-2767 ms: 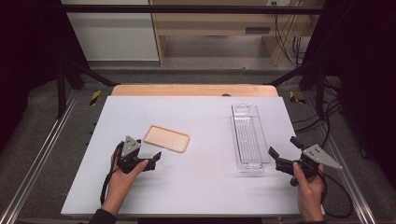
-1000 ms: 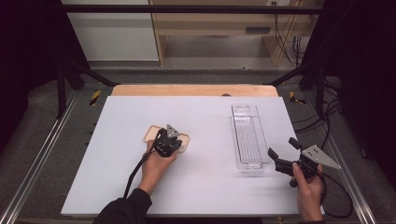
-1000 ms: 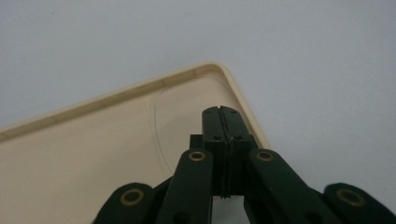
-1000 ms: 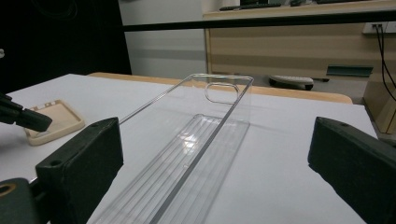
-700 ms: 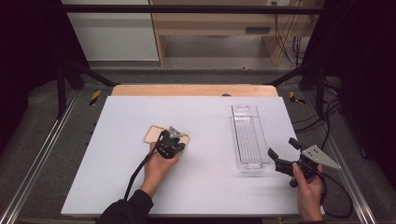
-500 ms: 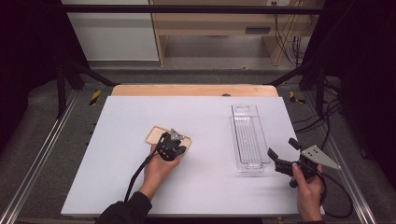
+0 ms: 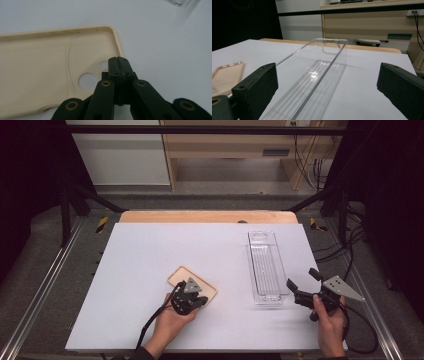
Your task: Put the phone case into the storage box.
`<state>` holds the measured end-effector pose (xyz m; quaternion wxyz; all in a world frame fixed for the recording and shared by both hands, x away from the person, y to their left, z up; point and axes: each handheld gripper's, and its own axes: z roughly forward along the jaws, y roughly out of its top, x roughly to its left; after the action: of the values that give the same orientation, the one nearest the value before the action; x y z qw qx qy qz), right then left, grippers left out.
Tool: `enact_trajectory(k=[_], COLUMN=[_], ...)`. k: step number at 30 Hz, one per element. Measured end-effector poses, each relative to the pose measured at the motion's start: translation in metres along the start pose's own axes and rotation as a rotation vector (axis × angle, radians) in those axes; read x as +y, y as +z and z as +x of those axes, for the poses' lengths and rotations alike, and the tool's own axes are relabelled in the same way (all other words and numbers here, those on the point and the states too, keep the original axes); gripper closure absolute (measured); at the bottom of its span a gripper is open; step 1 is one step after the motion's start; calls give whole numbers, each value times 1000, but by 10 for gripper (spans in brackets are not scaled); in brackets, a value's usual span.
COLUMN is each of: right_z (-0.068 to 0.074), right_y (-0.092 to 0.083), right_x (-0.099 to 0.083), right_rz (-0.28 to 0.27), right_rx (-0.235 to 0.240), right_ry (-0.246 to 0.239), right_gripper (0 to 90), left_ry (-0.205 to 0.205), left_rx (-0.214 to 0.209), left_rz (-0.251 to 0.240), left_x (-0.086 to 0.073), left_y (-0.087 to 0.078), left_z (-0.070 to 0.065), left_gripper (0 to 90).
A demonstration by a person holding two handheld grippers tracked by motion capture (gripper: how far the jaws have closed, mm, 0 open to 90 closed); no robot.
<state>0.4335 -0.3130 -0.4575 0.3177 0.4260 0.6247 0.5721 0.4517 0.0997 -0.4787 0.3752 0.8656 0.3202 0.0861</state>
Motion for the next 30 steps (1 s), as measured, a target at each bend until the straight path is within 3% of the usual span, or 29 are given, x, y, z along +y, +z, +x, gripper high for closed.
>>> enact_trajectory(k=[9, 17, 20, 24, 27, 30], right_z=[0, 0, 0, 2, 2, 2], right_y=[0, 0, 0, -2, -3, -6], right_x=[0, 0, 0, 1, 3, 4], right_rz=[1, 12, 11, 12, -4, -17], right_rx=[-1, -7, -8, -40, -48, -82], right_ry=[0, -5, -10, -31, -15, -23], right_gripper=[37, 35, 35, 35, 24, 24], left_ry=[31, 44, 43, 25, 35, 15], left_rx=[-65, -87, -89, -72, -41, -13], left_rz=[-4, -21, -40, -114, -159, -214], left_x=[-1, -2, -3, -6, -6, -7], left_y=[5, 9, 8, 0, -11, -26], left_z=[-32, -45, -44, -38, -30, -21], left_gripper=[900, 900, 900, 900, 900, 900])
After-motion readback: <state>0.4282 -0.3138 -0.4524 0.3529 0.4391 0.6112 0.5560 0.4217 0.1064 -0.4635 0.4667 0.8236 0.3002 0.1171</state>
